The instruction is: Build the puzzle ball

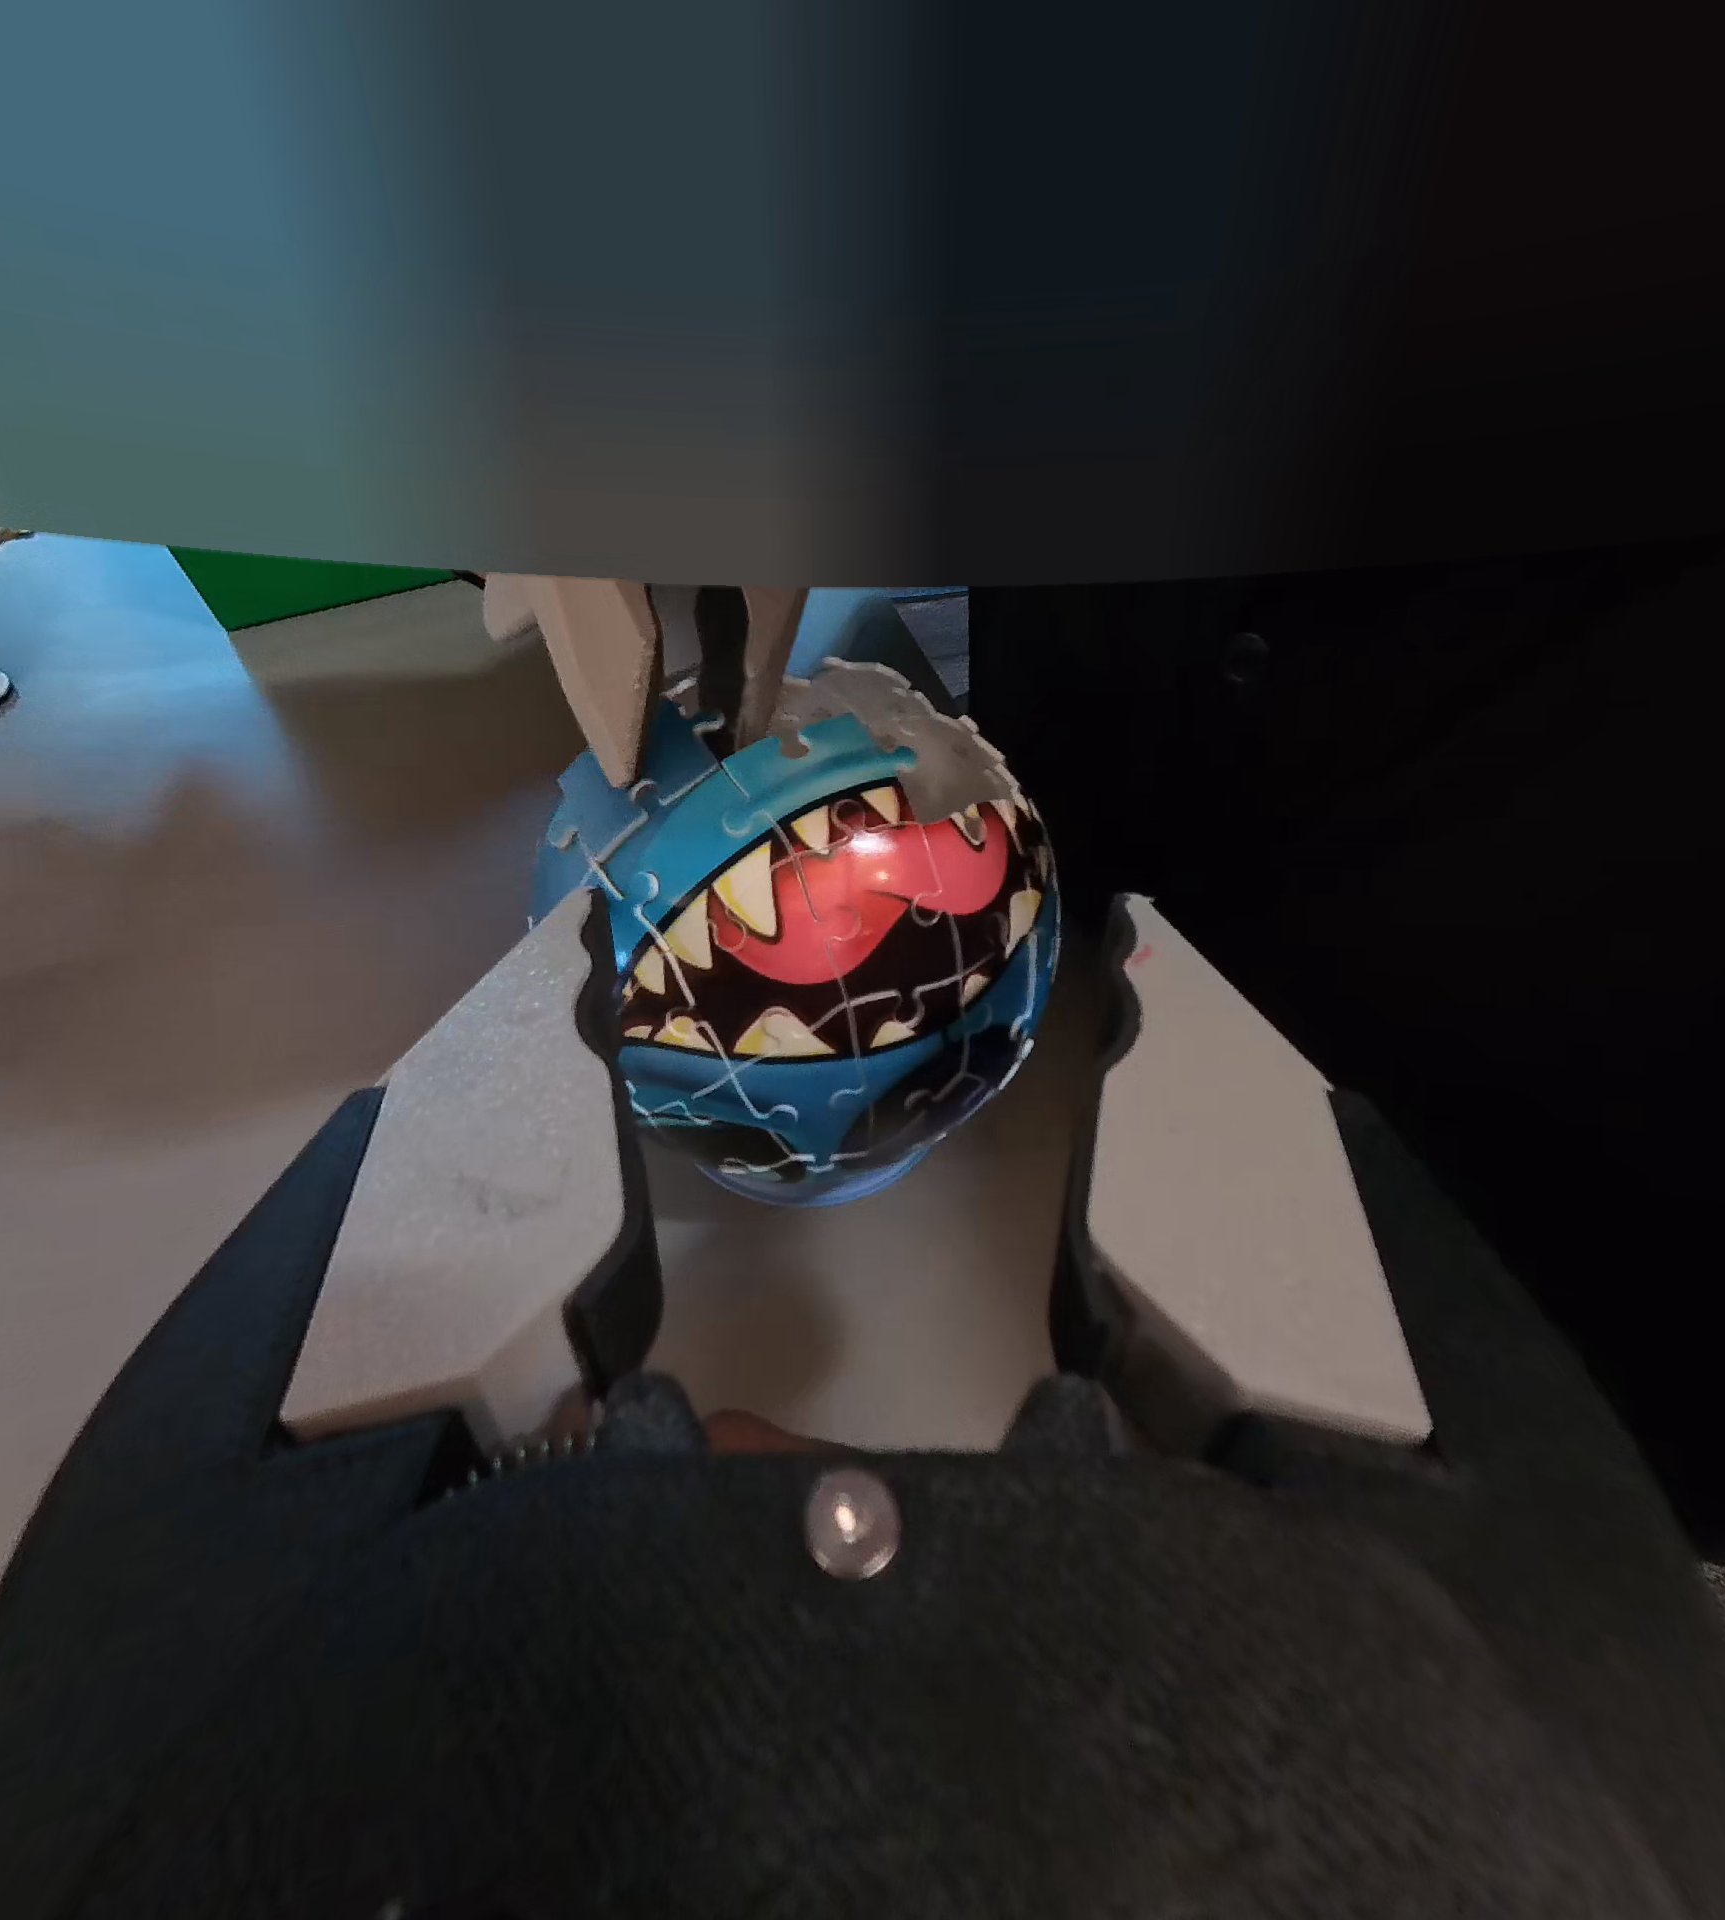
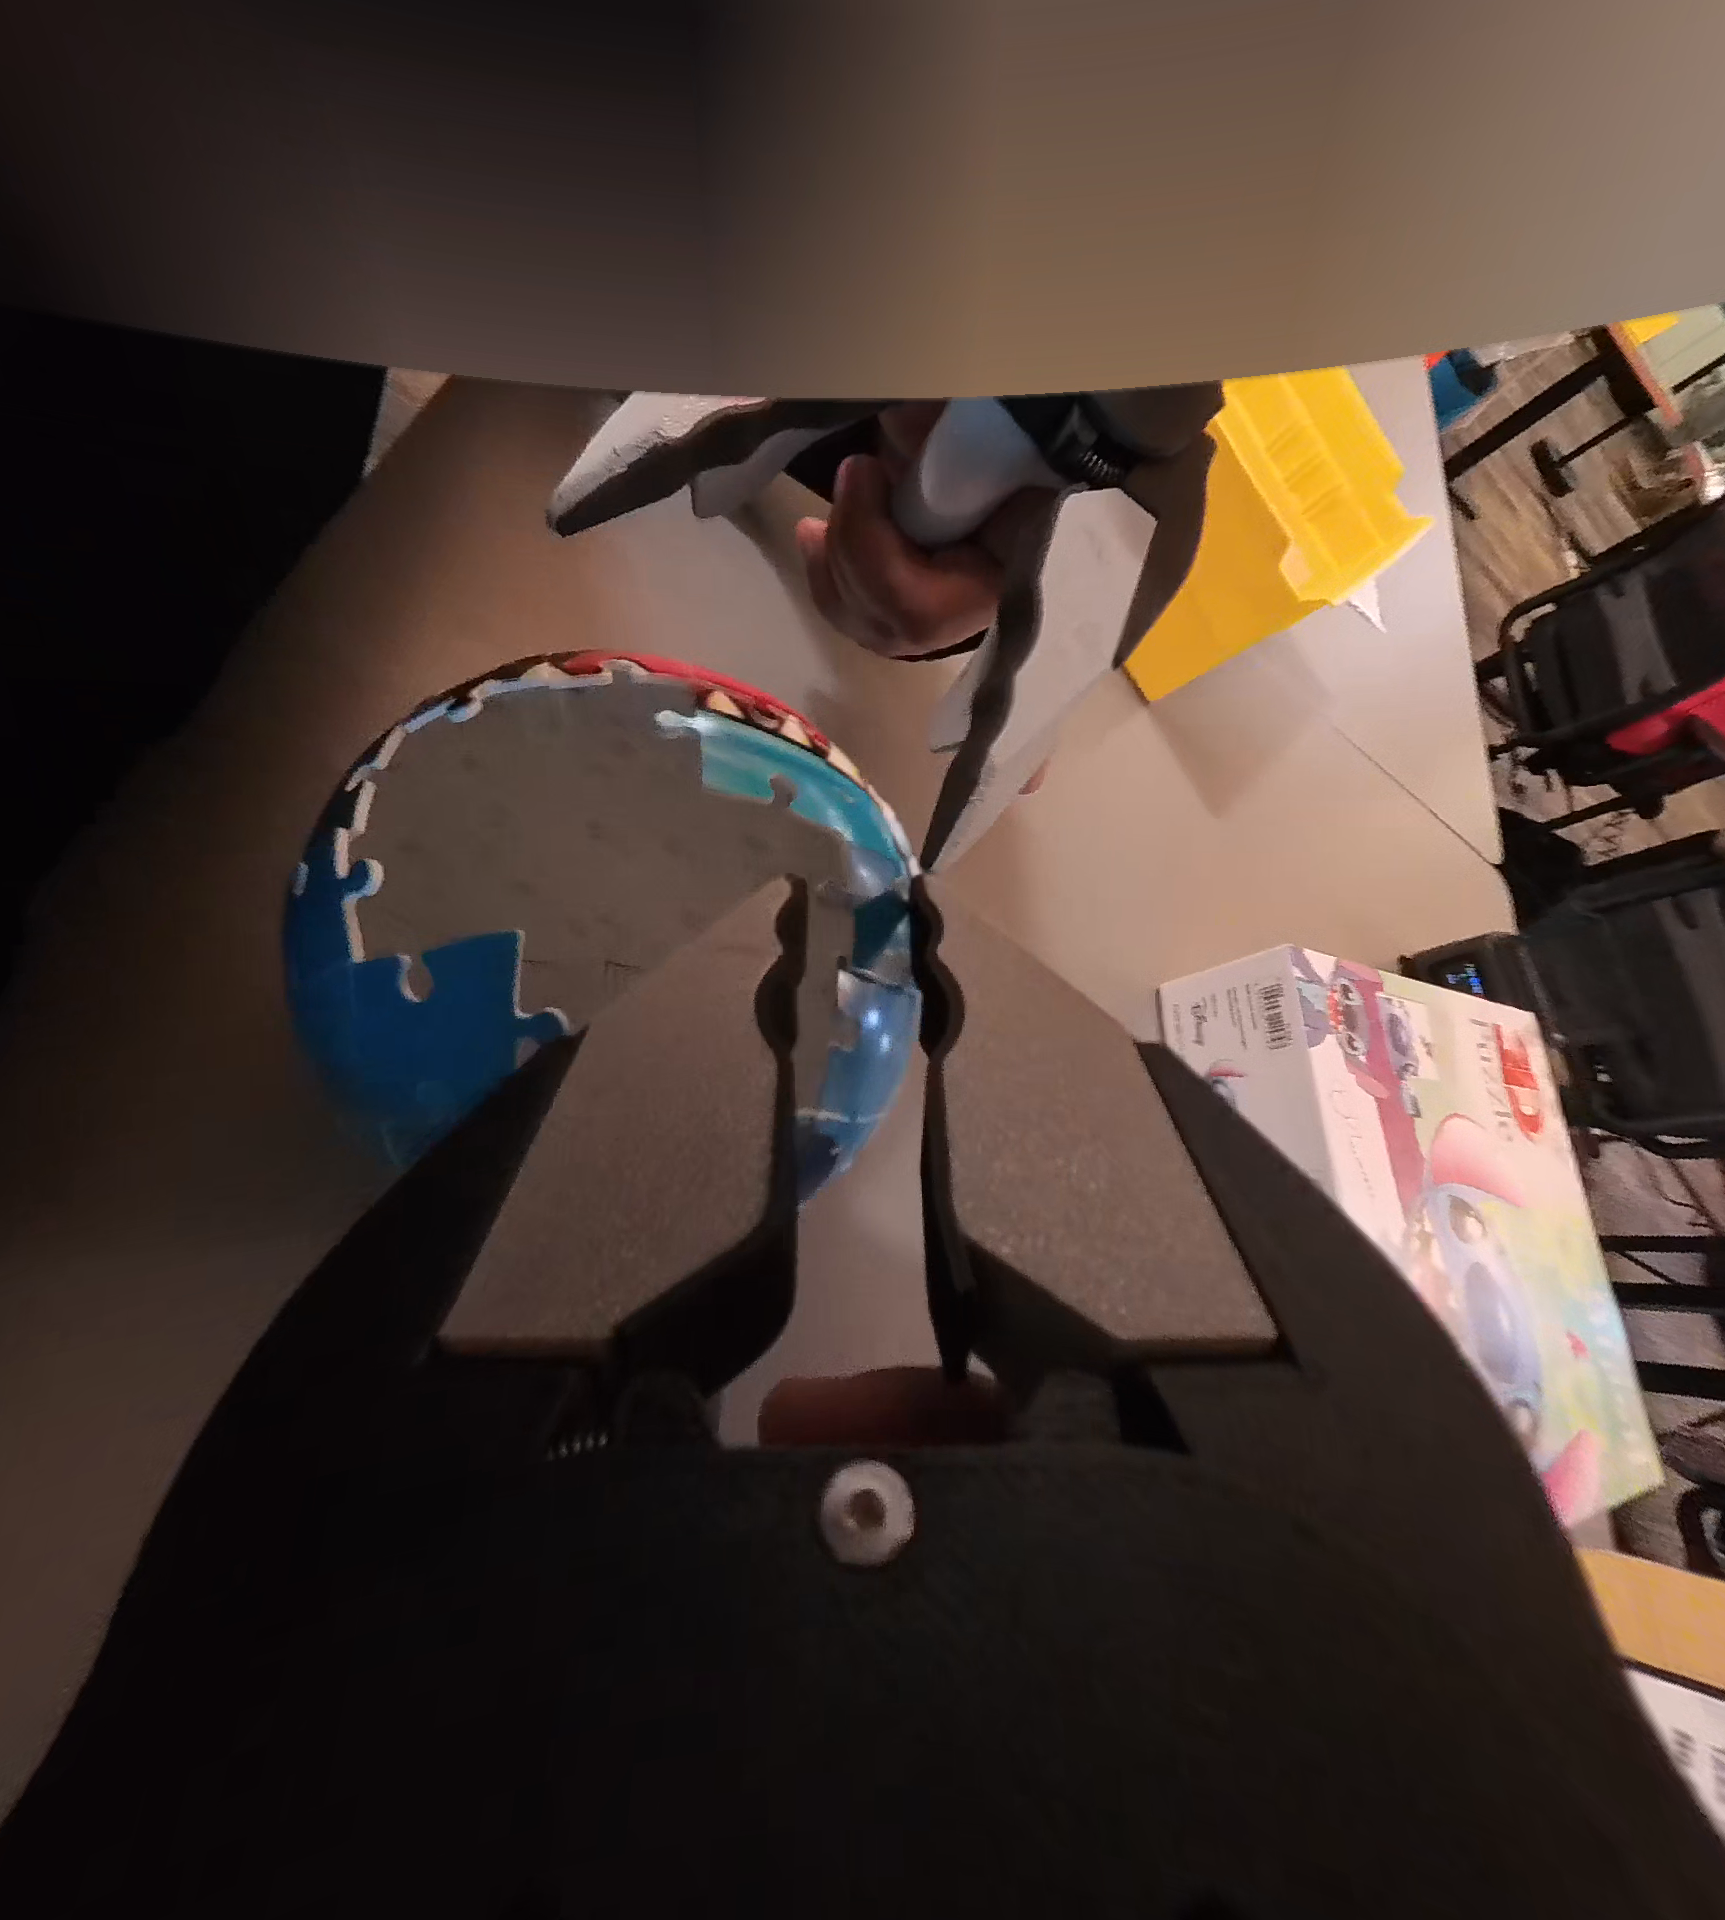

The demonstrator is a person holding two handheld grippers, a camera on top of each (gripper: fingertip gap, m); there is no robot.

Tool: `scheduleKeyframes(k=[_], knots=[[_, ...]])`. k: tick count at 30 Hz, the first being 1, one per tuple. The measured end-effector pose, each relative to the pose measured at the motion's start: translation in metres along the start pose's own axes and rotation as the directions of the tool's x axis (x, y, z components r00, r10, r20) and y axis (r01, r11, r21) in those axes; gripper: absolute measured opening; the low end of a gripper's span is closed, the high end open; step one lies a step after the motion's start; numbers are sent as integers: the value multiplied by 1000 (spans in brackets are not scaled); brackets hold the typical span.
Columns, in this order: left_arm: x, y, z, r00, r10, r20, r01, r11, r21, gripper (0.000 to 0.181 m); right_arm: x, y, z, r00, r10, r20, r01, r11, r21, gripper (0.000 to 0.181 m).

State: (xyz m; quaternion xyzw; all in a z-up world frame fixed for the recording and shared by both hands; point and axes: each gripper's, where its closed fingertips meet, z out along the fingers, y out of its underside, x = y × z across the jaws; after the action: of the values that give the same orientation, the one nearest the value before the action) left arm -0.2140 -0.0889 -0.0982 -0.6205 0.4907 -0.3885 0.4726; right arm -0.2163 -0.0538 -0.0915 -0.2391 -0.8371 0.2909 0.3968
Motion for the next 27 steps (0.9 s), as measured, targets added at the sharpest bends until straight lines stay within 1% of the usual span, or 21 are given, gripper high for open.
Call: scheduleKeyframes(k=[3, 8, 13, 19, 21, 24, 27], knots=[[0, -1, -1, 1000, 2, 1, -2, 1000, 4, 91, 4, -4, -2, 999, -16, -38, 17, 1000, 12, 7], [1, -1, -2, 1000, 5, 4, -5, 1000, 10, 91, 9, -14, -11, 993, -38, -110, 46, 996, 70, 0], [1, -2, -3, 1000, 6, 3, -6, 1000, 15, 91, 12, -17, -15, 986, -20, -163, 38, 993, 109, 0], [-2, -2, -3, 1000, 2, 9, -3, 1000, 18, 91, 24, -25, -30, 955, 2, -296, 52, 983, 177, 0], [-4, -4, -5, 1000, 8, 25, -9, 1000, 24, 90, 31, -23, -33, 945, 29, -325, 33, 983, 183, 0], [-12, -14, -10, 996, 24, 84, -28, 998, 49, 86, 41, -14, -31, 933, 105, -344, -43, 982, 183, 0], [-18, -19, -12, 990, 39, 139, -47, 997, 54, 82, 46, -11, -27, 925, 225, -306, -163, 963, 215, 0]])
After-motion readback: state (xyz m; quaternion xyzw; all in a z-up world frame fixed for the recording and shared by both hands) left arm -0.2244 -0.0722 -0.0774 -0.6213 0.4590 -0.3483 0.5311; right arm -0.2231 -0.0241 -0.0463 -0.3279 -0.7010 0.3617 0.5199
